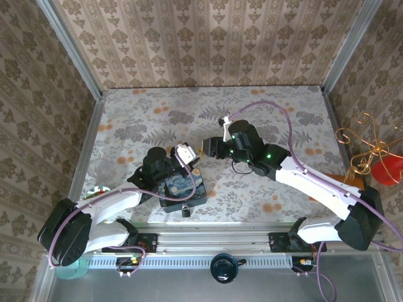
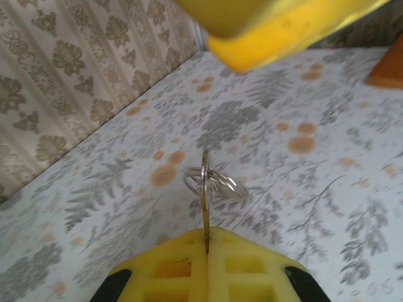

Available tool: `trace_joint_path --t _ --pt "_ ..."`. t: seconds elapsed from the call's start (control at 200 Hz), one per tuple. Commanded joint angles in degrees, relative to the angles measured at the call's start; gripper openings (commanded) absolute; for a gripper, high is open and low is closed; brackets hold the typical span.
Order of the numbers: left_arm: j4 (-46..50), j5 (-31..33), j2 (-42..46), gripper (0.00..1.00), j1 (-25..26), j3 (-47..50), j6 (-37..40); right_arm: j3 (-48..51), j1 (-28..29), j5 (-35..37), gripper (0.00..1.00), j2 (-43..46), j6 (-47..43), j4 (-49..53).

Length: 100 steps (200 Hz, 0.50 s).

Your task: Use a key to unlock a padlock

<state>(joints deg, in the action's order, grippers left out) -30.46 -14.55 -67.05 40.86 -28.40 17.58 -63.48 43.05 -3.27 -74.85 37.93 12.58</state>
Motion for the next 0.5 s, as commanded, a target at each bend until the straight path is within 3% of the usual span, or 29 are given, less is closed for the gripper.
trace_joint_path --t 0.0,0.22,0.495 --pt "4.84 6.70 -0.73 0.00 0.74 -3.15 6.96 -0.58 -1.28 -0.24 0.42 0.05 7.50 1.11" --pt "5.34 7.89 -2.28 0.00 2.79 -4.10 13.21 2.11 -1.23 -3.87 0.41 -1.25 20.52 -2.33" --pt "4.90 6.81 -2.43 0.00 4.46 -3.83 14.41 0.66 -0.71 -5.06 0.40 -3.99 23.07 1.85"
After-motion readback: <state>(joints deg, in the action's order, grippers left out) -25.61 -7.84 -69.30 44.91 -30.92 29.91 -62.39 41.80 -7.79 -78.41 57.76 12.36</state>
